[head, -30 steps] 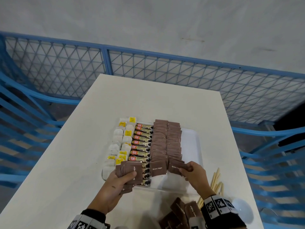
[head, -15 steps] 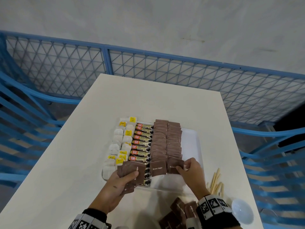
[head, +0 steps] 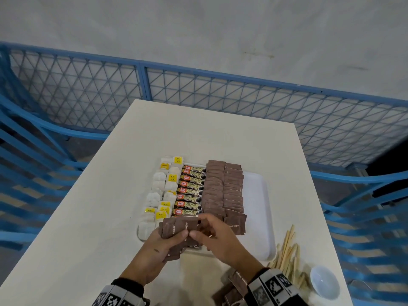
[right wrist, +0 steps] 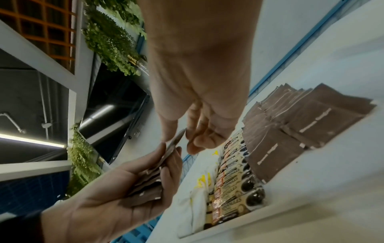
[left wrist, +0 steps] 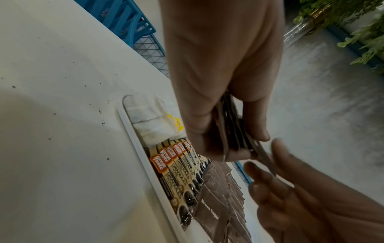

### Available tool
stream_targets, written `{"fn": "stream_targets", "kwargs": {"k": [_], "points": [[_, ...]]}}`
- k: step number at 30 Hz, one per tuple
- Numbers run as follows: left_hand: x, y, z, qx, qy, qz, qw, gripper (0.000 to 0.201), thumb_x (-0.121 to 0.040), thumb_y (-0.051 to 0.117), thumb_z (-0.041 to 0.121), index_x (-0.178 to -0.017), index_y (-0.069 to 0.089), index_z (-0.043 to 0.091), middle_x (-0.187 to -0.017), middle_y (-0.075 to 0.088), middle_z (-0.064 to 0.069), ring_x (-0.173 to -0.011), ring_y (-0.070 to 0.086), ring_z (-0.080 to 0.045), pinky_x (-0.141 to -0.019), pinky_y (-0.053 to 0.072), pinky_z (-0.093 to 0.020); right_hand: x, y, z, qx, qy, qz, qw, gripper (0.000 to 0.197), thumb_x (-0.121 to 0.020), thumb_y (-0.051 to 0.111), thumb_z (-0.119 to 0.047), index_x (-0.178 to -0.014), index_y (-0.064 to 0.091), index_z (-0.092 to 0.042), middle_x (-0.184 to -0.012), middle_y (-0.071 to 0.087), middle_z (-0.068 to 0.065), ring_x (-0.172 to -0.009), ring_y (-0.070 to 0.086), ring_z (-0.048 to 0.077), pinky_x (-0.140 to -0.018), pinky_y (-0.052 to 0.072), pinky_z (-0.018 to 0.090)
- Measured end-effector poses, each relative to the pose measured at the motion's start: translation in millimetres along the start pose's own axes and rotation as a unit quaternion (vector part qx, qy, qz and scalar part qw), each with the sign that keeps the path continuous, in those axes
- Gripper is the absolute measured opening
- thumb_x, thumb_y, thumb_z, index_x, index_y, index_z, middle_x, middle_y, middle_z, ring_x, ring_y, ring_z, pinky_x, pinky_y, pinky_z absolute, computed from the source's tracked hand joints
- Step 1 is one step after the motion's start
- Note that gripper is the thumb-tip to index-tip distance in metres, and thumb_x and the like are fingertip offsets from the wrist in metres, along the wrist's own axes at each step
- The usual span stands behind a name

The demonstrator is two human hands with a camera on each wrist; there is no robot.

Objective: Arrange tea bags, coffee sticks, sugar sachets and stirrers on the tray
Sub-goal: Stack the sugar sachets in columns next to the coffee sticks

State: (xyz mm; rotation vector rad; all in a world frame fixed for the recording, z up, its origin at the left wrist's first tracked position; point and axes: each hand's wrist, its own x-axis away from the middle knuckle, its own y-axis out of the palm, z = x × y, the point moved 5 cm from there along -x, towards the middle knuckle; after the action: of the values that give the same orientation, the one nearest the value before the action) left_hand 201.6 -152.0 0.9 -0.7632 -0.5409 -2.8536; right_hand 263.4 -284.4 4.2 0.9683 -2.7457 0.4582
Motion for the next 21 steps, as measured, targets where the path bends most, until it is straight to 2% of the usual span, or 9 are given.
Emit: {"fn": "stream_targets", "kwargs": {"k": [2,4,9,13,16,18,21], "points": [[0,0,0,0.017,-0.004,0.006,1.0,0.028,-0.083,0.064,0.012,-0.111,0.064,0.008,-0.091,0.073,-0.014,-0.074,0.071,-0.02,-0.054,0.053,-0.025,-3,1,-1,-0.022,0.003,-0.007,1.0,0.043,-0.085,0.065,-0.012,-0.12,0.049,-0.032,-0.085,0.055,-0.005,-0.069,0.056,0.008,-0.054,0.044,0.013],[-1,-1,-3,0.034,-0.015,0.013,0.999,0.022,-0.089,0.057,0.012,-0.109,0.064,0.007,-0.088,0.073,-0.013,-0.069,0.07,-0.017,-0.053,0.053,-0.024,-4,1,-2,-0.039,0.01,-0.012,0.999,0.047,-0.085,0.064,-0.004,-0.123,0.049,-0.027,-0.085,0.054,-0.002,-0.066,0.057,0.007,-0.053,0.046,0.016],[-6,-10,-9,0.044,-0.036,0.033,0.998,0.021,-0.093,0.048,0.008,-0.108,0.064,0.007,-0.083,0.072,-0.015,-0.063,0.068,-0.021,-0.054,0.053,-0.024,-1,-8,0,-0.14,0.058,0.007,0.988,0.024,-0.087,0.052,0.01,-0.104,0.051,-0.006,-0.078,0.059,0.01,-0.057,0.06,0.014,-0.054,0.052,0.023],[-7,-14,-9,0.056,-0.039,0.036,0.997,0.026,-0.094,0.042,0.004,-0.111,0.061,0.006,-0.091,0.072,-0.019,-0.071,0.066,-0.026,-0.052,0.05,-0.024,1,-29,8,-0.23,0.079,0.095,0.965,0.022,-0.088,0.048,0.011,-0.103,0.055,-0.004,-0.083,0.068,0.014,-0.065,0.065,0.022,-0.064,0.057,0.03],[-7,-15,-8,0.045,-0.034,0.041,0.998,0.027,-0.094,0.043,0.004,-0.114,0.06,0.011,-0.096,0.072,-0.022,-0.077,0.067,-0.027,-0.059,0.049,-0.028,0,-44,22,-0.264,0.103,0.161,0.945,0.011,-0.091,0.051,0.002,-0.098,0.056,-0.004,-0.087,0.069,0.015,-0.066,0.065,0.023,-0.066,0.058,0.032],[-6,-15,-8,0.036,-0.035,0.044,0.998,0.027,-0.094,0.045,0.003,-0.115,0.06,0.012,-0.096,0.072,-0.021,-0.074,0.069,-0.024,-0.06,0.049,-0.028,-2,-51,37,-0.215,0.12,0.19,0.95,0.003,-0.091,0.055,-0.005,-0.092,0.057,-0.005,-0.083,0.066,0.013,-0.064,0.06,0.019,-0.062,0.053,0.028],[-6,-13,-7,0.024,-0.029,0.038,0.999,0.029,-0.092,0.048,0.001,-0.116,0.061,0.011,-0.091,0.073,-0.016,-0.074,0.071,-0.023,-0.061,0.051,-0.027,-3,-54,53,-0.043,0.129,0.195,0.971,0.012,-0.087,0.063,-0.015,-0.077,0.058,-0.012,-0.071,0.058,0.005,-0.065,0.051,0.016,-0.063,0.042,0.023]]}}
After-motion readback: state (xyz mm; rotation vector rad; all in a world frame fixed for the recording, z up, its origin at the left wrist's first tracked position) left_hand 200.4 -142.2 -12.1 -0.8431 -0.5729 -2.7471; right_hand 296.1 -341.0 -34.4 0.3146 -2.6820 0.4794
